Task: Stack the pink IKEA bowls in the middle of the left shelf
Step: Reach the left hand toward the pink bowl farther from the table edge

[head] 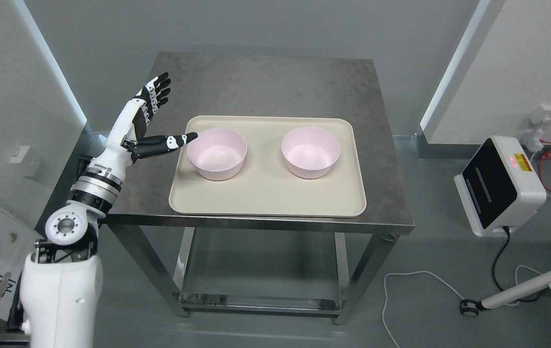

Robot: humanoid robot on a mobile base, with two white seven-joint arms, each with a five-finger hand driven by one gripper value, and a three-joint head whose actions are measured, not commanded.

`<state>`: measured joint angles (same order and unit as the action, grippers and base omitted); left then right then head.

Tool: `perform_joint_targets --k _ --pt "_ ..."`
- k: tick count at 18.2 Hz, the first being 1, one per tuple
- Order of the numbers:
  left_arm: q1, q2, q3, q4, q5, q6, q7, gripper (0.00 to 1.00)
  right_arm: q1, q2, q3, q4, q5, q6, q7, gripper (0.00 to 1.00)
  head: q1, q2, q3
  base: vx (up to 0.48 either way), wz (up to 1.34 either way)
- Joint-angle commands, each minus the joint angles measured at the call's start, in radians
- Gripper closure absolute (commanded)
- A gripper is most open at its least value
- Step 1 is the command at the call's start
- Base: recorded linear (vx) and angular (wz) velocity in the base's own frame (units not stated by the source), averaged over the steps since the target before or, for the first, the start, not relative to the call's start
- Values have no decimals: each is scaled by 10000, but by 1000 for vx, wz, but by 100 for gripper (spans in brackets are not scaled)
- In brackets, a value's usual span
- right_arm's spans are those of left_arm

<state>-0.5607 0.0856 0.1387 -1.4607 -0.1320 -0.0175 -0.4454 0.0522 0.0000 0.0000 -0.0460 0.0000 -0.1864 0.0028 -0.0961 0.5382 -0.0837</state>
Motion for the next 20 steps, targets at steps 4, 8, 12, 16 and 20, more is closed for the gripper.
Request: perform_joint_targets --k 4,8,12,16,20 --pt "-1725 2042 -2212 1767 -1837 450 -744 1 0 -175 -92 0 77 8 3 0 0 0 0 0 0" --pt "-2106 2151 -2828 2057 -2070 1830 -2309 3 0 -175 -92 0 77 8 3 0 0 0 0 0 0" --pt "-2690 1997 -3455 2640 -2208 1954 -2326 5 0 -175 -92 0 77 8 3 0 0 0 0 0 0" --pt "-2722 1431 -3734 3239 -2330 1939 -2234 10 0 -175 -92 0 77 8 3 0 0 0 0 0 0" --pt "-2951 863 -3734 3898 -3111 1878 -2219 14 0 -175 -92 0 77 8 3 0 0 0 0 0 0"
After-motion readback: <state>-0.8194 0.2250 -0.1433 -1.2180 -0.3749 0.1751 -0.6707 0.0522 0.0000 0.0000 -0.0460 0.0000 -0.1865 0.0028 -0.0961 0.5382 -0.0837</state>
